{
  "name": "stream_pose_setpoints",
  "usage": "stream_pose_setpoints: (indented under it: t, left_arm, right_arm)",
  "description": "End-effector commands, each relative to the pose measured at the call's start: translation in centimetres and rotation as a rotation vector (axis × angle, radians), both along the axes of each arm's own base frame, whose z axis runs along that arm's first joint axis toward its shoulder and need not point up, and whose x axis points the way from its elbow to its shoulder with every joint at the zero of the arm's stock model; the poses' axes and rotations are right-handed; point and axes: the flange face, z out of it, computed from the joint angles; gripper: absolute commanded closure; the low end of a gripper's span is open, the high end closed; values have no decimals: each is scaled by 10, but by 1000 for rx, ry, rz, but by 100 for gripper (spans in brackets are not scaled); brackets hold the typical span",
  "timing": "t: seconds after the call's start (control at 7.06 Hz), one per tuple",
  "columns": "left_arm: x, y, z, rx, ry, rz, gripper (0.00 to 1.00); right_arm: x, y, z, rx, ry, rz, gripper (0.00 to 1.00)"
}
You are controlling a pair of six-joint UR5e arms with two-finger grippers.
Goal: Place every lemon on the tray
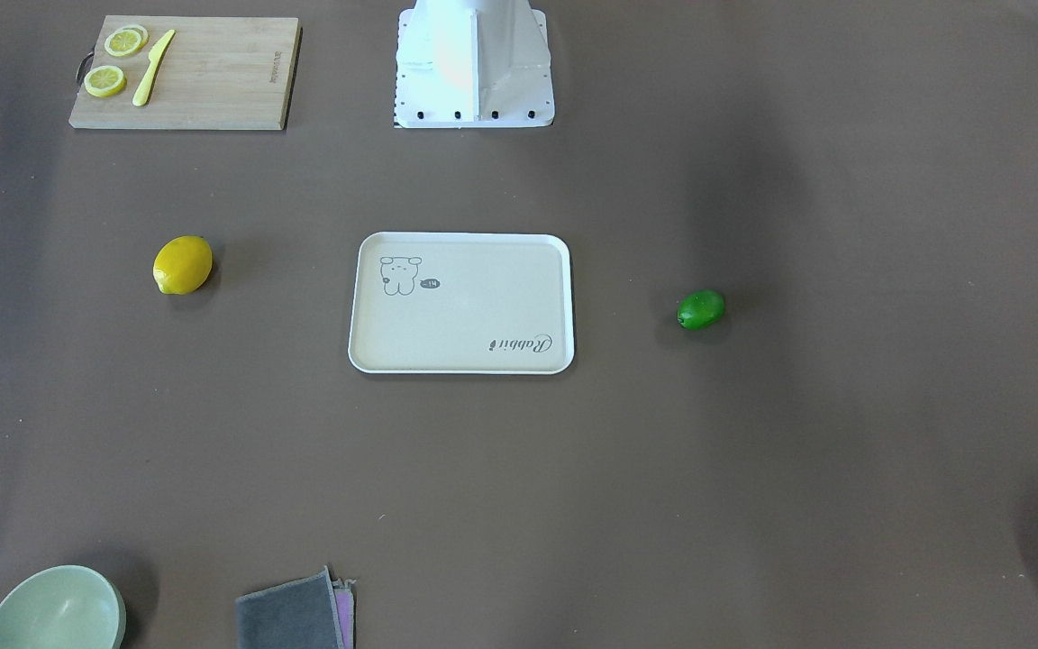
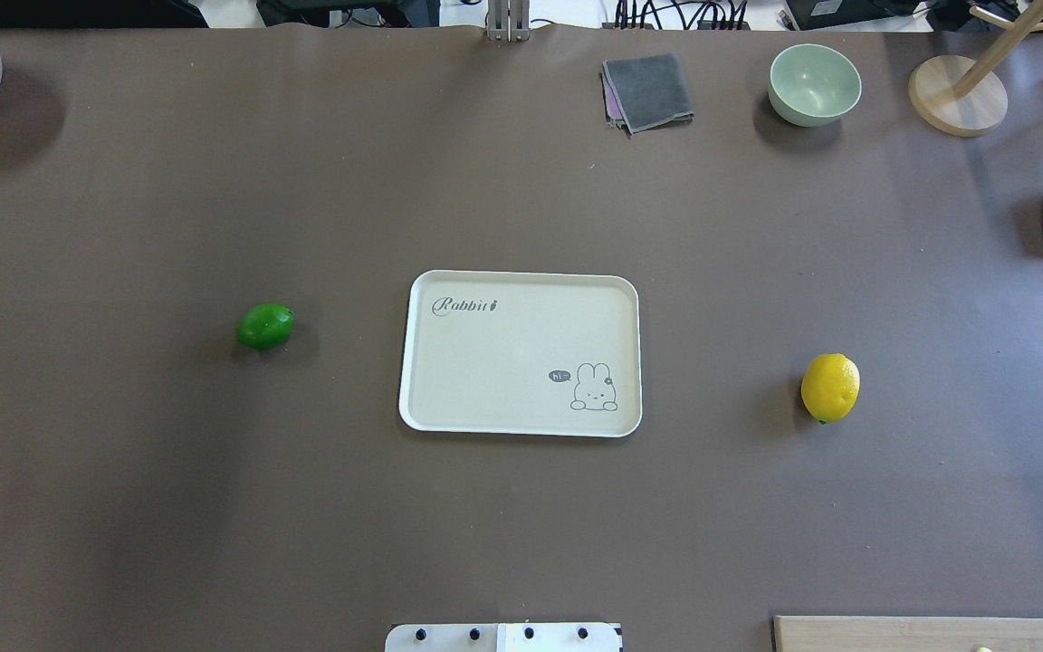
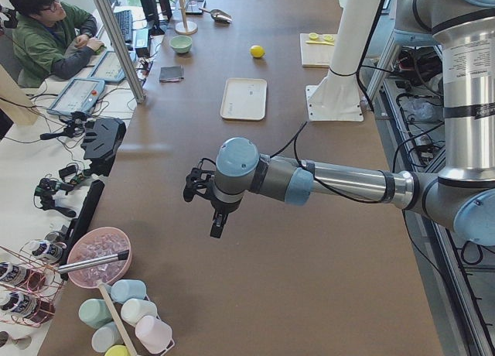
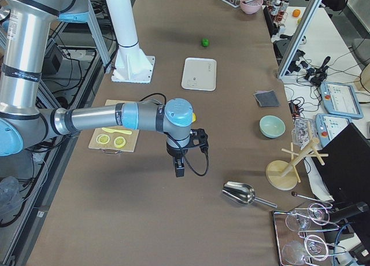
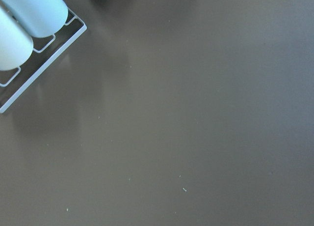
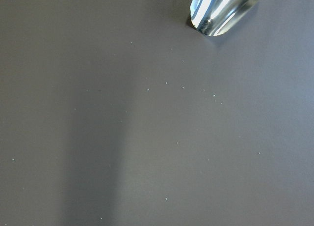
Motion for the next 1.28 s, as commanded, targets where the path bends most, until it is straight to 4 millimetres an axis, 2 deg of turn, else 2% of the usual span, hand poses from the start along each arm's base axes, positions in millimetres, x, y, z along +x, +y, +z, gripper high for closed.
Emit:
stream_pose_setpoints:
  t: [0.0,0.14,0.28,0.42,0.57,0.71,0.85,1.13]
  left_arm:
    - [0,-26,-29,171,-3,-5,0]
    - [2,-24,-38,273,1,-8,0]
    - [4,-25,-44,221,50,-76,0]
    - [28,-25,-53,310,64,-31,0]
    - [102,-42,-77,408,89,114,1]
    - [156,-61,-104,466,86,182,3]
    - [192,-55,-105,497,85,229,2]
    - [248,-45,-112,525,87,304,2]
  right_arm:
    - [-4,-16,-37,132,-63,4,0]
    - [-5,-26,-56,171,-75,68,0]
    - [-6,-29,-64,207,-88,103,0]
    - [-6,-29,-66,220,-91,103,0]
    - [-22,-34,-71,224,-106,64,0]
    - [-42,-48,-86,174,-134,96,0]
    - [-73,-58,-100,139,-140,114,0]
    - [-132,-57,-116,87,-176,158,0]
